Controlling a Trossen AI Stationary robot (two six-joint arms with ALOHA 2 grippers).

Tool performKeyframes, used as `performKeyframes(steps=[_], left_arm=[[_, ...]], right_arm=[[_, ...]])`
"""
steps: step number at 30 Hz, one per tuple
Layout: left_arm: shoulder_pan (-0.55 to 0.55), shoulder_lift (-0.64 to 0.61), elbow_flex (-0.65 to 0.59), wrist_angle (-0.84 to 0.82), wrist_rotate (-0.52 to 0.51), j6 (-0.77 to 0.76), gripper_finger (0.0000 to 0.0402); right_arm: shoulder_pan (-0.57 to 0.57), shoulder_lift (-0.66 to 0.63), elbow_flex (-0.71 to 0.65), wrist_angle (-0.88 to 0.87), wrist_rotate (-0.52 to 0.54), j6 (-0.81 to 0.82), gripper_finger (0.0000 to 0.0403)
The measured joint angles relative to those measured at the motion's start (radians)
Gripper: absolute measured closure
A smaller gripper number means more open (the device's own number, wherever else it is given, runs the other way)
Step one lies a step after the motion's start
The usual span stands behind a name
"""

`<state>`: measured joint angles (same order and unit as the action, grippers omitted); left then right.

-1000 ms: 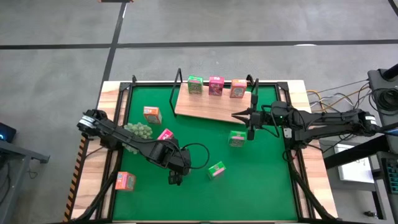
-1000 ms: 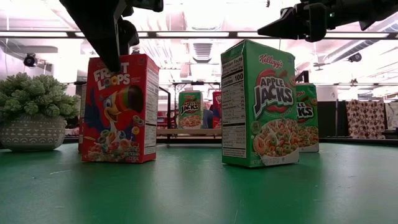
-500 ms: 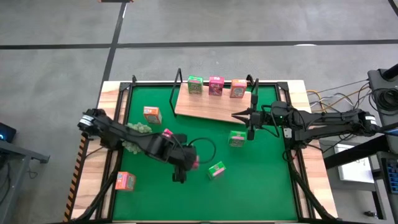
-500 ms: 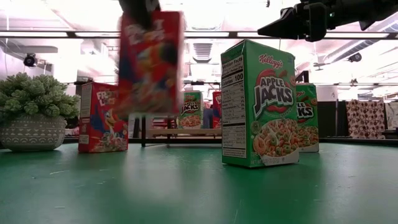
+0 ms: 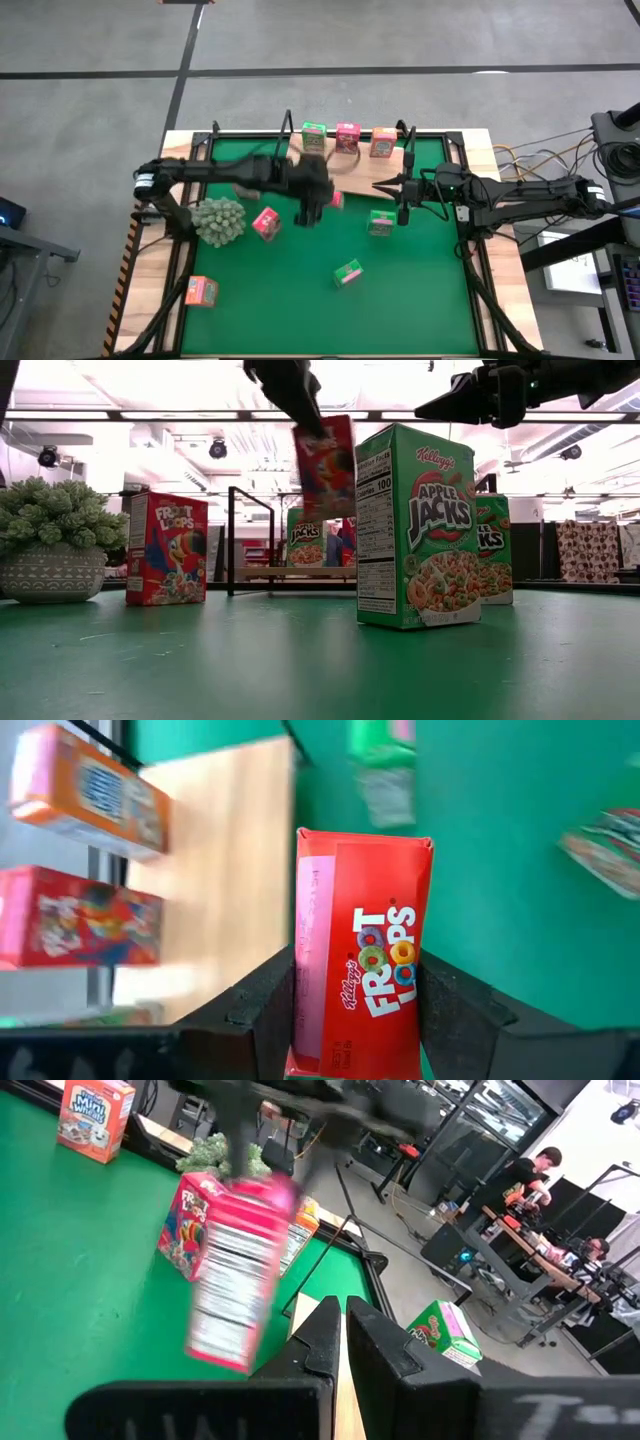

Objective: Stack cereal on shelf
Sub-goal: Put the bottom right red cereal box on the shelf aligned with the other red cereal box

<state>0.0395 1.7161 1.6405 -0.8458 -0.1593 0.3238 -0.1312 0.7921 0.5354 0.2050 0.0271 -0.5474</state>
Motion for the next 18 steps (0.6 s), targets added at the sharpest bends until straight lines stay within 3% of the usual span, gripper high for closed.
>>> performKeyframes(steps=[10,13,18], left_arm=[[0.237,0.006,0.000,0.188,0.122,0.096,0.0240],[0.278,0.036,0.000,0.227,0.184,0.120,0.0240],[0.321,0.100,0.000,0.246,0.199,0.166,0.0240]], right_arm=[[0.000,0.000,0.000,-0.014,0.002,-0.003,0.0390],[0.000,0.000,0.000,-0.014,0.002,-0.003,0.0390],[0.000,0.000,0.000,-0.014,0.002,-0.003,0.0390]])
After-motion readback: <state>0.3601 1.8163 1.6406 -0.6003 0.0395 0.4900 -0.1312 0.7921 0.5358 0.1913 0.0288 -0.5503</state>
